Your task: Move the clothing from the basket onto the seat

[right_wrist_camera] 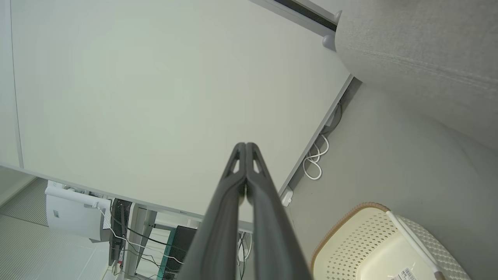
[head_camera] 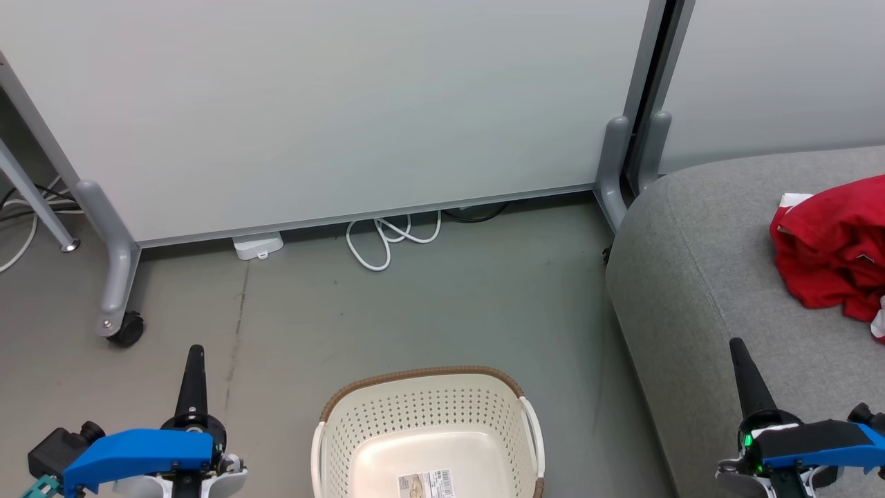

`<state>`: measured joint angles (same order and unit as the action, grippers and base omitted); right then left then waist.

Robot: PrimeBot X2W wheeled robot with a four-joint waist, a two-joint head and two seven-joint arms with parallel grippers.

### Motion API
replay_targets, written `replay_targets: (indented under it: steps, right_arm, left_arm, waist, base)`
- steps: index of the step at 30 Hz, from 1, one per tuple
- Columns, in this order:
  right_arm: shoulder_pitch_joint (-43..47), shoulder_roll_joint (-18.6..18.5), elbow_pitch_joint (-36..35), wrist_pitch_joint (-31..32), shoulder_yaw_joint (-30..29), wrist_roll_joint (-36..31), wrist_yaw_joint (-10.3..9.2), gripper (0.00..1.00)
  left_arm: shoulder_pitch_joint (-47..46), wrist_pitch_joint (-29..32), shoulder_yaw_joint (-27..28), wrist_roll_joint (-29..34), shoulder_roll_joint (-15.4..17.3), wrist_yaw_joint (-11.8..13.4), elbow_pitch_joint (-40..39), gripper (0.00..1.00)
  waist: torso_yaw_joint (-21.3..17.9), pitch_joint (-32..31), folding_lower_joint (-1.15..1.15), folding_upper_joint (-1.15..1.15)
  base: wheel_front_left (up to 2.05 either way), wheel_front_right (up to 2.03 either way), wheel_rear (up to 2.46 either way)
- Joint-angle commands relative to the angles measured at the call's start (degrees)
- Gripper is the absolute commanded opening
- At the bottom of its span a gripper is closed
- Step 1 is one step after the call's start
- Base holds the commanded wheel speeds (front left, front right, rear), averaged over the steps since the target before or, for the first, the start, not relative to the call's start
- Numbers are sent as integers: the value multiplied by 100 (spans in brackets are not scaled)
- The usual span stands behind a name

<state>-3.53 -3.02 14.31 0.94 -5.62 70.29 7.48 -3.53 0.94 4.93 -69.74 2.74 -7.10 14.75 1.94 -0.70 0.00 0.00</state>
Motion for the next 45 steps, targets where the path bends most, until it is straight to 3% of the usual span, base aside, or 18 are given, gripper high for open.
replay_targets:
  steps: [1,45]
  right_arm:
    - [-129,3,-55,30,-12,120,2,0]
    - [-296,19,-36,553,-97,2136,2,0]
  left_arm:
    - [-130,35,37,-120,20,-43,-59,0]
    - [-300,556,167,-2186,20,-59,-80,0]
  waist:
    - [-4,2,0,0]
    - [-182,83,0,0]
  base:
    - [0,0,0]
    - [0,0,0]
